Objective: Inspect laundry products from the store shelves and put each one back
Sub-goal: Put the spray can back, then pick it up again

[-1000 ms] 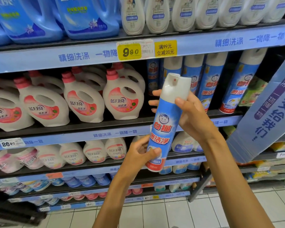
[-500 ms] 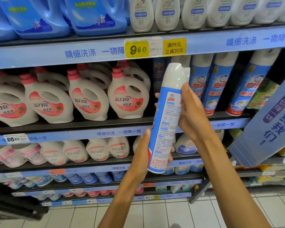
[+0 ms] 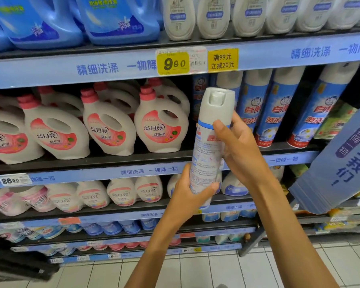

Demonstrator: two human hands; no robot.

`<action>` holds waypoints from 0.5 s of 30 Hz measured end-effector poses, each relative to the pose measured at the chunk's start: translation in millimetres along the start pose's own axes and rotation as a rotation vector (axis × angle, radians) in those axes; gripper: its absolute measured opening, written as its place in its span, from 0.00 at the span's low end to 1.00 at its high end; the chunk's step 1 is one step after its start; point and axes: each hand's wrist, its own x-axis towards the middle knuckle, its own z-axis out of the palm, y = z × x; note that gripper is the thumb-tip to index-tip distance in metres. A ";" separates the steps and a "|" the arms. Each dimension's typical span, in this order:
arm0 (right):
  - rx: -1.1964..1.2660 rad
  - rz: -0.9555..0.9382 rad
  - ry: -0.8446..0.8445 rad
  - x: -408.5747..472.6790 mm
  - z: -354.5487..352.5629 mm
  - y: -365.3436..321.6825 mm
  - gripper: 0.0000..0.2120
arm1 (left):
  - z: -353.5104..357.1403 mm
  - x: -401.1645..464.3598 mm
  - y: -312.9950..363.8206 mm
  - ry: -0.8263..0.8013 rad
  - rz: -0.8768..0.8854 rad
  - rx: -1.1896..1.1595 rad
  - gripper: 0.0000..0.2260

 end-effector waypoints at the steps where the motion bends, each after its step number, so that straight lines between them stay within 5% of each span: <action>1: 0.006 0.023 -0.017 1.5 -1.3 0.0 0.21 | -1.7 0.0 -0.7 -0.005 -0.013 -0.037 0.18; 8: 0.121 0.184 -0.023 14.1 -4.8 7.2 0.25 | -7.8 1.2 -6.9 -0.308 -0.191 -0.516 0.30; 15: 0.062 0.016 -0.006 23.5 -5.7 0.6 0.22 | -16.0 22.4 -0.4 0.007 -0.020 -0.177 0.24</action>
